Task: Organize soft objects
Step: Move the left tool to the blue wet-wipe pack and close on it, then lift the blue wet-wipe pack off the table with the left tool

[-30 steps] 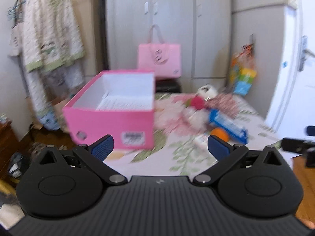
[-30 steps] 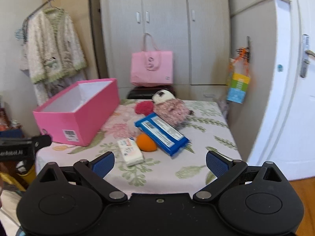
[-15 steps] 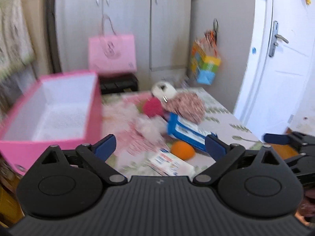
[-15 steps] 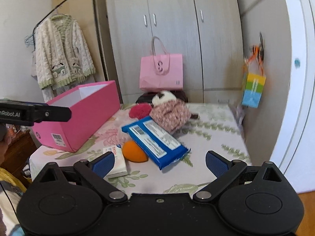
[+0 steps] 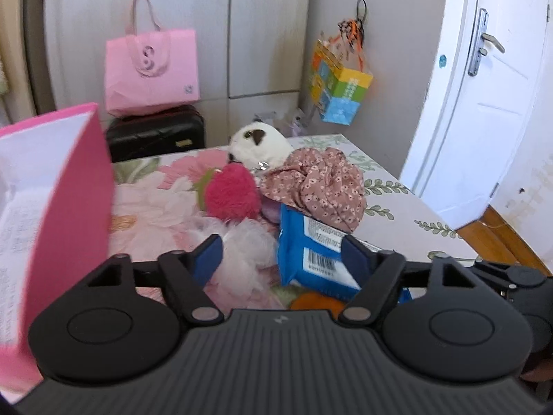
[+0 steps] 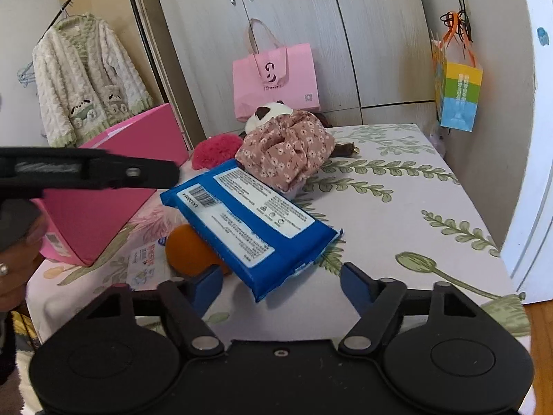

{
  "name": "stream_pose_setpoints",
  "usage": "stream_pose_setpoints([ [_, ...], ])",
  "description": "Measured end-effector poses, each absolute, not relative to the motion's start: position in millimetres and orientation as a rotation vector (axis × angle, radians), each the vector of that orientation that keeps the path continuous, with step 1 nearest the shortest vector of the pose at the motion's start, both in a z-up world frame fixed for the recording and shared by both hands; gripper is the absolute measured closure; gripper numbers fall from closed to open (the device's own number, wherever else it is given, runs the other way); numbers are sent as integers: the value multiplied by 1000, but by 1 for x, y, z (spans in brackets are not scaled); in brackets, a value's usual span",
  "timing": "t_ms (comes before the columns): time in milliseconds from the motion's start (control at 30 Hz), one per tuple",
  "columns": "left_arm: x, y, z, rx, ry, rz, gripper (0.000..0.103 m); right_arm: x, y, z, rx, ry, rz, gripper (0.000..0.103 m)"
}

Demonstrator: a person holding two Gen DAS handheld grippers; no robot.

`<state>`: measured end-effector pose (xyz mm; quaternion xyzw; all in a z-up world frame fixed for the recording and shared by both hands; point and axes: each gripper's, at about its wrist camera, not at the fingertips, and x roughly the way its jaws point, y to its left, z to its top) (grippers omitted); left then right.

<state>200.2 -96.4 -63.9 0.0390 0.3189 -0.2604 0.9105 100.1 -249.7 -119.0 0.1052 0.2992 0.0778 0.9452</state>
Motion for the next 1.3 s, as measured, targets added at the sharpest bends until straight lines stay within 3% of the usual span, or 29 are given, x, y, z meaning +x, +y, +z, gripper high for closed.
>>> stream_pose_setpoints([
  [167, 215, -103, -71, 73, 672, -515, 35, 106, -246, -122, 189, 604, 188, 25],
  [400, 206, -117, -73, 148, 658, -518, 67, 103, -234, -124, 78, 601, 146, 32],
  [533, 199, -121, -67, 203, 607, -462, 65, 102, -230, -124, 23, 598, 140, 36],
  [733, 199, -126, -63, 244, 582, -509, 53, 103, -235, -124, 56, 587, 155, 36],
  [867, 215, -133, -73, 228, 715, -538, 53, 103, -236, -126, 72, 573, 160, 35],
  [933, 215, -134, -73, 219, 719, -562, 61, 102, -235, -127, 67, 561, 154, 36],
  [1000, 208, -137, -73, 241, 705, -587, 65, 100, -234, -129, 49, 550, 141, 45],
  [1300, 194, -147, -77, 269, 701, -590, 66, 101, -238, -132, 114, 514, 163, 59],
])
